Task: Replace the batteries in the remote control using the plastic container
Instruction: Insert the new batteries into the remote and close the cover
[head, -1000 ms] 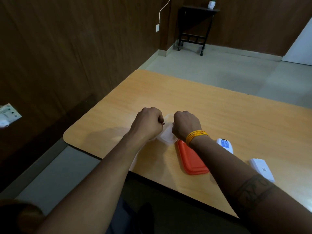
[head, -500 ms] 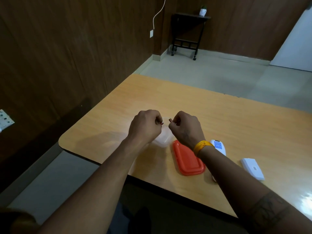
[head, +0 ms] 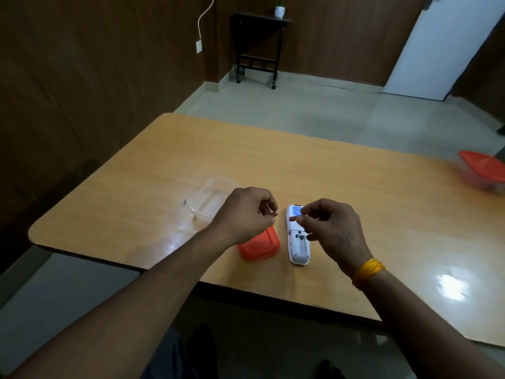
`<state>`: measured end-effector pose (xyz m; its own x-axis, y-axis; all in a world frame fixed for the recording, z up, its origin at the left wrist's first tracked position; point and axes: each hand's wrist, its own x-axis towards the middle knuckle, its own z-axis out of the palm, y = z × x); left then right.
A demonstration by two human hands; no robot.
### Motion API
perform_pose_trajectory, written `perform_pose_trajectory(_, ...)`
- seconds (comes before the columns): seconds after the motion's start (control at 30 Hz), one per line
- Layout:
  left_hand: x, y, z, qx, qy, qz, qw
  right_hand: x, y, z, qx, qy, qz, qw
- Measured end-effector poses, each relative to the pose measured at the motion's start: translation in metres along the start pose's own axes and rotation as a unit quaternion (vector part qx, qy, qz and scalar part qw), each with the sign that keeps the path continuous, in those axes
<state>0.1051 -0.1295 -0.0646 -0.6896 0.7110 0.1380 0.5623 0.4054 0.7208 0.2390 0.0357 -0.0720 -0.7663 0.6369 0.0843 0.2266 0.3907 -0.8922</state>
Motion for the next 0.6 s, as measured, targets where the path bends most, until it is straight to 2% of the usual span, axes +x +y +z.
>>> perform_pose_trajectory(0.17, -0.006, 0.016, 0.035, 0.023, -0.066, -0.012, 0.997, 0.002, 0.017, -0.007, 0.033, -0.017, 0.025, 0.999)
perform_pose_trajectory(0.37, -0.012, 0.017, 0.059, 0.073, -0.099, -0.017, 0.992, 0.004, 0.028, -0.005, -0.053, -0.004, 0.001, 0.999)
perform_pose_trajectory(0.6, -0.015, 0.011, 0.057, 0.056, -0.101, -0.028, 0.993, 0.004, 0.034, 0.0, -0.152, -0.014, -0.039, 0.988)
